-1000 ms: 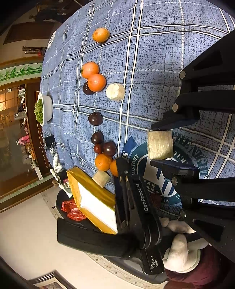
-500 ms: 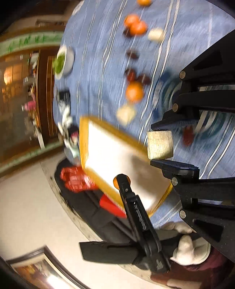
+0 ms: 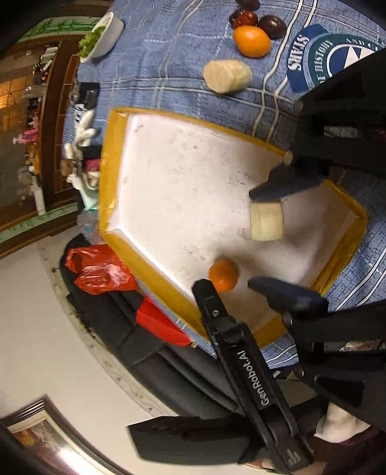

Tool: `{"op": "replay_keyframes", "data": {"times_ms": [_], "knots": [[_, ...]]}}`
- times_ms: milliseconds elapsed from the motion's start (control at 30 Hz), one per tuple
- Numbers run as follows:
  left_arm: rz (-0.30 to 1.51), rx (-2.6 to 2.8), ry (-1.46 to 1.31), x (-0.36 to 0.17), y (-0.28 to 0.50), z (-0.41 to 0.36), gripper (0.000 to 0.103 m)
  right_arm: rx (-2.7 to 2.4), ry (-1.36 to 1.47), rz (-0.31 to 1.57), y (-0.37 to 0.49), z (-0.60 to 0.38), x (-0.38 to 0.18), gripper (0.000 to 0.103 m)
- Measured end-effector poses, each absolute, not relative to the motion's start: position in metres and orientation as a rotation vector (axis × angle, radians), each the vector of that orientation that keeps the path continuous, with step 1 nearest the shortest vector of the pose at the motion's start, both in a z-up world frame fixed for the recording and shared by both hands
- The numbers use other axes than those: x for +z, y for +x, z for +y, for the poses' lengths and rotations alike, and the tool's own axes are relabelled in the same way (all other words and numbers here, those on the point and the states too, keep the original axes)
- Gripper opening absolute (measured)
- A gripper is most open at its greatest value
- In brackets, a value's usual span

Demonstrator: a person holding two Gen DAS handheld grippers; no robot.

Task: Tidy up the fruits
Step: 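Lower the orange into the white tray with the left tool while the right tool drops the cube there, then grasp a red date with the right tool while the left tool grasps another orange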

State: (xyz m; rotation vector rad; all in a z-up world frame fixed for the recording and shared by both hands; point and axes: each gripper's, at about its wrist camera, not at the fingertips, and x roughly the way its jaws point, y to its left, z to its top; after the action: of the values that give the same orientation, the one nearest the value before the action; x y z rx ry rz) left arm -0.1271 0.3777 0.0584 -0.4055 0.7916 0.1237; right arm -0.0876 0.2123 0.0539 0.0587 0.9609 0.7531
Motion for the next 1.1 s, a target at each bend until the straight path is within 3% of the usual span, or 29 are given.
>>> {"op": "replay_keyframes", "data": {"times_ms": [300,667,733,833,1100], "knots": [[0.737,0.089,-0.441,0.075,-0.138,0.367,0.065,0.617,0.1,0.889,-0.111,0.122,0.076,0.061],[0.76,0.004,-0.356,0.086,-0.137,0.317,0.065,0.593,-0.029,0.966,-0.138,0.116,0.026,0.057],[0.762,-0.007,-0.34,0.087,-0.136,0.31,0.065,0.588,-0.033,0.978,-0.136,0.118,0.019,0.054],[0.771,-0.038,-0.307,0.087,-0.132,0.296,0.065,0.579,-0.026,0.991,-0.133,0.119,0.014,0.035],[0.829,-0.138,-0.16,0.081,-0.11,0.239,0.066,0.531,0.044,0.934,-0.13,0.081,0.03,0.035]]}}
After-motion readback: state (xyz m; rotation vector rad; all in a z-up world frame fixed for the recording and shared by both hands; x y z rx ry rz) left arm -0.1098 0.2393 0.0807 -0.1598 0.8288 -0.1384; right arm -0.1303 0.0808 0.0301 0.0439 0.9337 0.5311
